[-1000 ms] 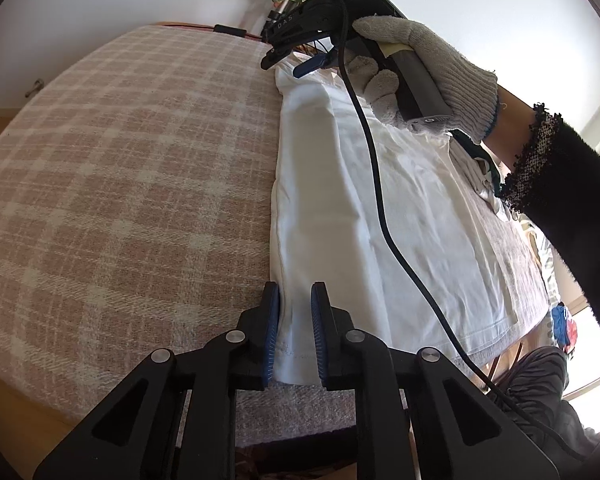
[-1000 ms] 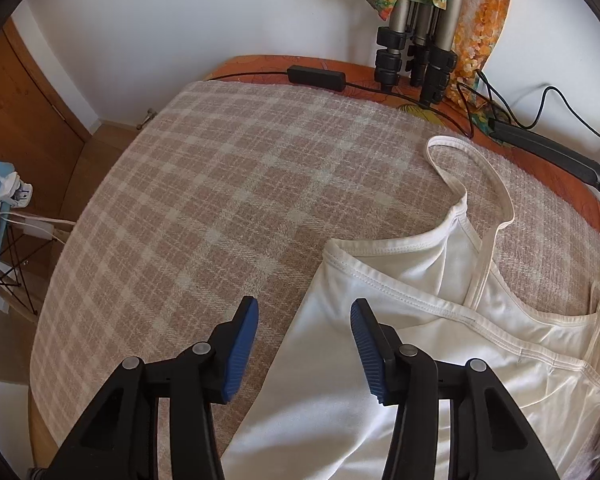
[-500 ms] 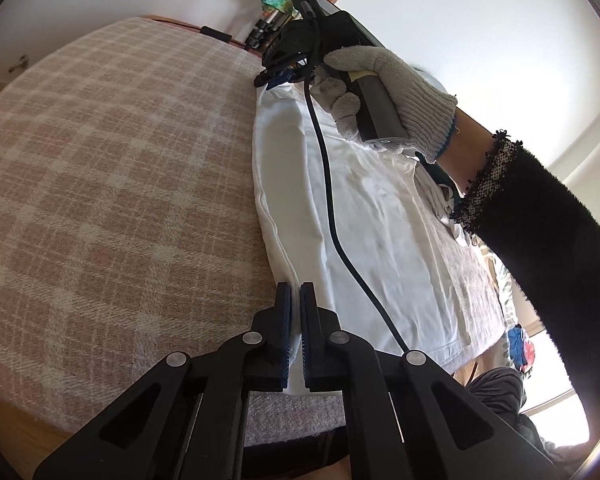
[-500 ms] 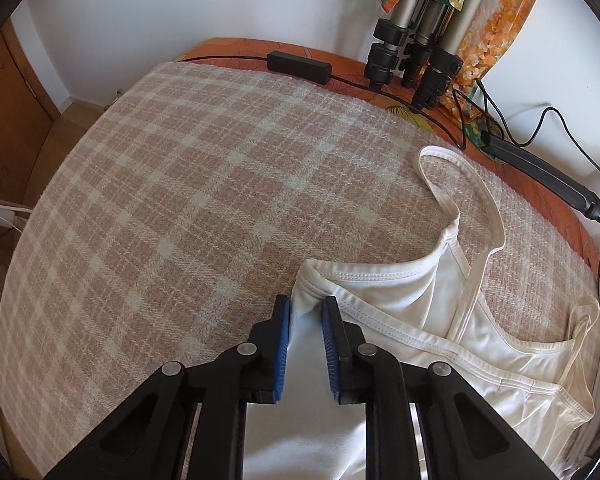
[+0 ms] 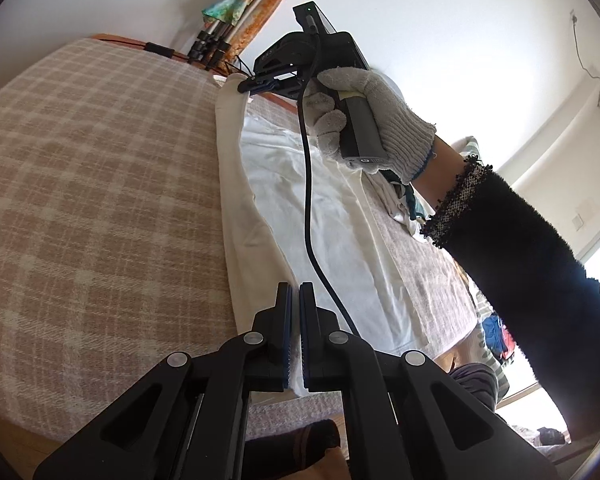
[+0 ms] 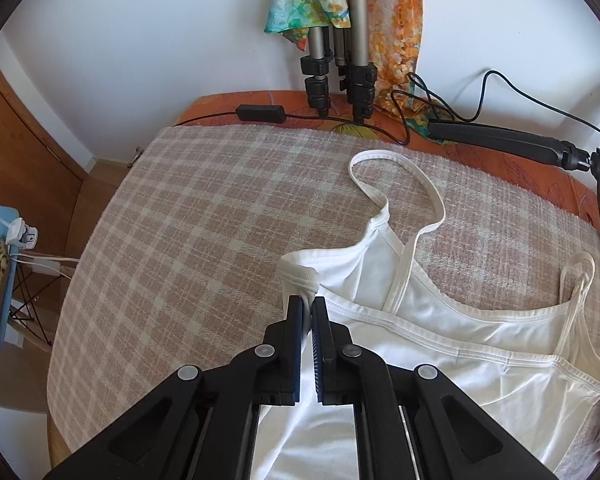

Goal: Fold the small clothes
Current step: 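Fold the grasped camisole side lengthwise over its middle with both grippers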

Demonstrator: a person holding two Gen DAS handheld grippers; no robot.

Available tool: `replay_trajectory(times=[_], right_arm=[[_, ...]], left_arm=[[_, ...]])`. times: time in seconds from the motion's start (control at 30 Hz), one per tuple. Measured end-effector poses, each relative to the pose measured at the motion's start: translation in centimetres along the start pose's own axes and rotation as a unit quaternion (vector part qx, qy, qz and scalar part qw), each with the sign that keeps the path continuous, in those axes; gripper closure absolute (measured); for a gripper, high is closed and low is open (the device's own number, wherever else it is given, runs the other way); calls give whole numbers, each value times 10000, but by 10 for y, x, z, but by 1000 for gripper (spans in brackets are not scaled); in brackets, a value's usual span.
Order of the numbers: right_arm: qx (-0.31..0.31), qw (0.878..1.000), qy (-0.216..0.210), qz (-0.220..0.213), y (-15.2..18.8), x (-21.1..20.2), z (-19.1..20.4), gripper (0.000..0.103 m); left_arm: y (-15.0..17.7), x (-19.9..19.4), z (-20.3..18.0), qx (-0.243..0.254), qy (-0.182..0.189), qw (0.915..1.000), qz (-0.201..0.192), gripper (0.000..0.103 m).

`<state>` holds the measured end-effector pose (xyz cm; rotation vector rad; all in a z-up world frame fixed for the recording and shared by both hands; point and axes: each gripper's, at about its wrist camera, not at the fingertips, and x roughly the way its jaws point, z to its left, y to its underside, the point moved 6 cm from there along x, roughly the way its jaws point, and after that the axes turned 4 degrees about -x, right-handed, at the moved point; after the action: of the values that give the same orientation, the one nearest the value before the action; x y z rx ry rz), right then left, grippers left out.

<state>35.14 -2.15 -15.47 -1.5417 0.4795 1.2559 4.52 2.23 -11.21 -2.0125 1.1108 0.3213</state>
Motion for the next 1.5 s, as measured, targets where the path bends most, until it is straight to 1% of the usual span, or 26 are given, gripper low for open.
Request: replay_trajectory(times=[0.17,0.4,0.5,0.6,0.63,0.67,0.7,0.73,0.77,0.8,0.9,0.97,1.03,1.13,1.2,1.3,1.47,1.5], right_arm=[[301,9995,71,-40,15,-4,-33,101],[489,9978,445,29,33,4,-61,101],[466,9970,609,49,38,5,-68,101],[460,9972,593,80,40,8,-74,101],[408,9975,570,101,41,9,-73,98],[349,9976,576,143,41,10,-73,92],[305,9977,589,146,42,9,-72,84],[278,9979,588,75,42,5,-73,69],[252,9982,546,-26,42,0,-73,68],[239,9985,469,-121,42,-5,-73,68],[330,9982,309,-400,47,-29,-80,65],[460,9971,137,-595,53,-49,-87,55],[516,9952,137,-819,60,-71,-97,53],[605,9927,54,-1041,72,-104,-112,53],[606,9912,54,-1173,79,-125,-123,52],[624,9894,93,-1311,92,-154,-140,52],[711,9868,184,-1446,114,-191,-175,52],[744,9861,223,-1467,119,-196,-183,52]], left_arm=[[7,27,-18,282,40,9990,337,101],[21,57,-31,597,-37,9952,773,101],[33,59,-32,672,-30,9935,916,101],[36,63,-34,675,-10,9925,1016,101],[39,62,-35,692,9,9921,1045,101],[39,61,-35,704,-6,9922,1032,101],[38,60,-35,725,-13,9921,1026,100],[38,58,-38,753,-18,9918,1030,99],[37,57,-39,777,-17,9917,1022,98],[37,57,-42,812,-20,9917,992,96],[36,52,-48,942,-38,9917,877,95],[37,49,-51,1008,-67,9915,824,95],[38,49,-54,1087,-153,9909,779,95],[43,49,-66,1321,-193,9887,677,95],[46,50,-77,1594,-317,9851,560,95],[52,54,-97,1912,-369,9799,443,95],[68,73,-130,2100,-180,9761,532,95],[71,78,-136,2150,-135,9748,578,90]])
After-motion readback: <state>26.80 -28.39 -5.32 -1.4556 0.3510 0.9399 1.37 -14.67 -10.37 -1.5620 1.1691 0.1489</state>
